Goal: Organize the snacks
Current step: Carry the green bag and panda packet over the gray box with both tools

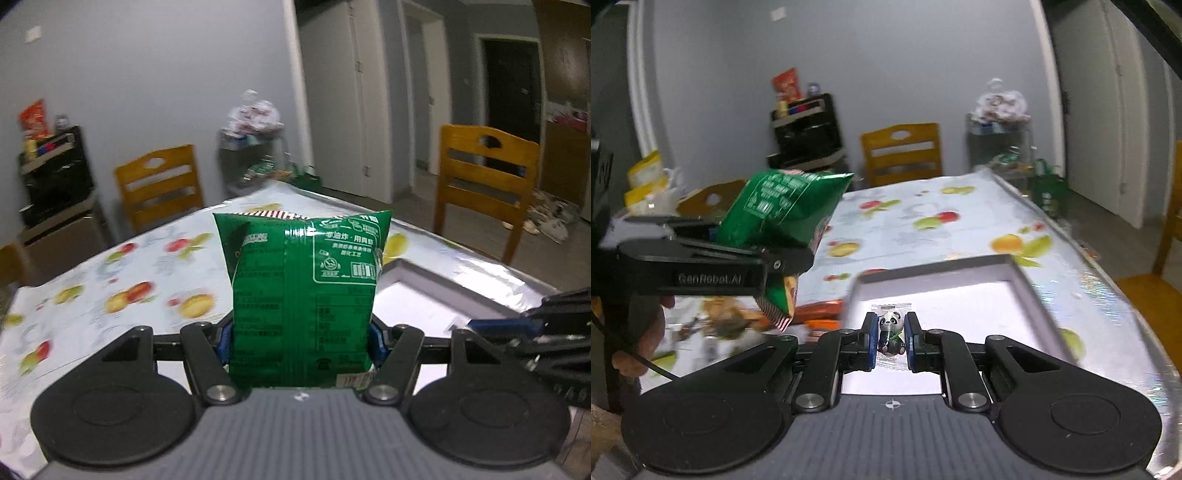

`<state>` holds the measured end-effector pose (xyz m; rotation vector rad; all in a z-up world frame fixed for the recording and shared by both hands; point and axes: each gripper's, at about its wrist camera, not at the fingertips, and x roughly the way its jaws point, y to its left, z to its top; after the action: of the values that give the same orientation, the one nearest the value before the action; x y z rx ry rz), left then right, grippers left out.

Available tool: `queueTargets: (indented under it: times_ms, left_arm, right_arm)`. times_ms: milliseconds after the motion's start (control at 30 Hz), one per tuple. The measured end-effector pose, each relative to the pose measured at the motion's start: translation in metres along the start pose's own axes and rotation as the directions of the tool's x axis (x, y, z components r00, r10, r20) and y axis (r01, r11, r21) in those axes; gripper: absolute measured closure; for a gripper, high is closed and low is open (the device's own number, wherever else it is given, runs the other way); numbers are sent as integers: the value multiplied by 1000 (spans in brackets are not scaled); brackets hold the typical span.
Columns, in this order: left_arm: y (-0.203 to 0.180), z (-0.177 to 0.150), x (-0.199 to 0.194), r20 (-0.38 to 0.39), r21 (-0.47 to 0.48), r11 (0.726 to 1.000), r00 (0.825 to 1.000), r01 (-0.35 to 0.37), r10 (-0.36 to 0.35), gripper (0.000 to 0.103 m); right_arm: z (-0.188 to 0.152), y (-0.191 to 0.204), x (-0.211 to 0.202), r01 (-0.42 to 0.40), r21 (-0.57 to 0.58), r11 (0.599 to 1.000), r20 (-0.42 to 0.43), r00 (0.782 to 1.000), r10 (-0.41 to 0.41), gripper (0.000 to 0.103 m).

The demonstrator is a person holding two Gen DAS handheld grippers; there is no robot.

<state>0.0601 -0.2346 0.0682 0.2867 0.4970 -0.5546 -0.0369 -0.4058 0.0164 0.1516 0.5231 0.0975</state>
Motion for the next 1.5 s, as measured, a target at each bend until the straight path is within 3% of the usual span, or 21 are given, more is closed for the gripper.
queueTargets:
  times_ms: [200, 367, 533, 667, 833, 900, 1000, 1233, 1400, 1500]
  left_arm:
    - [-51, 25, 60, -92, 44, 993, 991, 106, -102, 39]
    - [-84, 32, 94, -140, 122, 979, 980, 161, -143, 39]
    - [-91, 25, 124, -190, 198, 963, 971, 182, -144, 39]
    - [-87, 15, 149, -252, 239, 945, 954, 224, -162, 39]
    - [-81, 10, 156, -240, 239, 945, 957, 223, -165, 33]
    - [-82, 8, 151, -237, 244, 942, 956, 232, -174, 19]
    - [-86, 5, 142, -213, 274, 934, 962, 229, -173, 14]
    - [-79, 5, 131, -187, 249, 945, 968, 212, -168, 13]
    - [-72, 5, 125, -178, 226, 953, 971, 201, -162, 13]
    - [-69, 5, 118, -168, 215, 956, 972, 202, -168, 12]
  right_arm:
    - [-8, -27, 11, 93, -18, 995, -41, 995, -94, 86]
    - [-19, -40, 19, 128, -43, 991, -74, 989, -131, 86]
    - [-24, -43, 26, 137, -62, 989, -97, 985, -143, 86]
    - [-24, -45, 33, 148, -62, 987, -111, 982, -154, 86]
    - [-22, -45, 34, 157, -60, 986, -116, 980, -163, 85]
    - [-22, -45, 35, 161, -64, 985, -118, 979, -168, 85]
    - [-19, -47, 38, 168, -48, 985, -117, 978, -173, 85]
    - [-18, -49, 34, 181, -18, 983, -98, 978, -182, 54]
    - [-17, -44, 31, 180, -33, 983, -87, 979, -182, 52]
    - [-17, -41, 28, 181, -31, 983, -80, 980, -183, 43]
